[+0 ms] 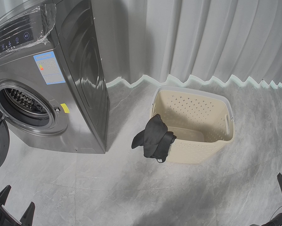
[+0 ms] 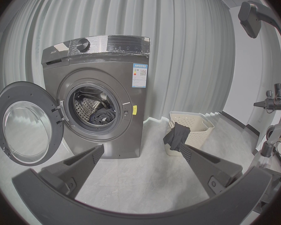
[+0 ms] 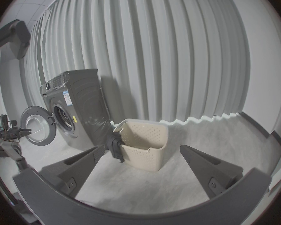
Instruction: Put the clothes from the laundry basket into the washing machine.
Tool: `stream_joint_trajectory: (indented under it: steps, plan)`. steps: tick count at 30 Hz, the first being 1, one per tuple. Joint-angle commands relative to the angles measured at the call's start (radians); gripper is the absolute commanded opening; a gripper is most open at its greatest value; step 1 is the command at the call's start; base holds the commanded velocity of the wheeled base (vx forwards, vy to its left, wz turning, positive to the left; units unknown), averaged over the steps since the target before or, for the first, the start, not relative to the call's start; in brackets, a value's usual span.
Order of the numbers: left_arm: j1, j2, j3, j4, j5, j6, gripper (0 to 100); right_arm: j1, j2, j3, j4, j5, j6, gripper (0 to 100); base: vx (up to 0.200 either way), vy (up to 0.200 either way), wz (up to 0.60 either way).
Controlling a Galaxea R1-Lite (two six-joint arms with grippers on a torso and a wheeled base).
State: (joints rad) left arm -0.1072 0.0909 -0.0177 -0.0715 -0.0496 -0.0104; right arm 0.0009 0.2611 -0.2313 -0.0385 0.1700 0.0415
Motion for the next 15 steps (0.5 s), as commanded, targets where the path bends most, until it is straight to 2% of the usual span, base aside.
stream_joint_trajectory:
  steps: [1, 3, 4, 8, 11, 15]
  plan:
    - [0.0, 0.003, 0.018, -0.001, 0.0, -0.002, 100, 0.007, 0.483, -0.062, -0.073, 0.157, 0.028, 100, 0.0, 0.0, 0.0]
    - [0.0, 0.003, 0.018, -0.004, 0.004, 0.01, 100, 0.045, 0.586, -0.06, -0.166, 0.157, 0.032, 100, 0.0, 0.0, 0.0]
    - [-0.002, 0.003, 0.018, -0.011, 0.005, 0.0, 100, 0.077, 0.618, -0.06, -0.196, 0.155, 0.037, 100, 0.0, 0.0, 0.0]
    - [-0.012, 0.006, -0.051, -0.037, -0.013, 0.0, 100, 0.197, 0.742, -0.069, -0.274, 0.143, 0.083, 100, 0.0, 0.0, 0.0]
    - [-0.02, 0.026, -0.116, -0.03, -0.05, -0.006, 100, 0.226, 0.851, -0.074, -0.353, 0.12, 0.095, 100, 0.0, 0.0, 0.0]
    - [-0.022, 0.116, -0.185, -0.03, -0.085, -0.008, 100, 0.268, 1.031, -0.089, -0.488, 0.066, 0.103, 100, 0.0, 0.0, 0.0]
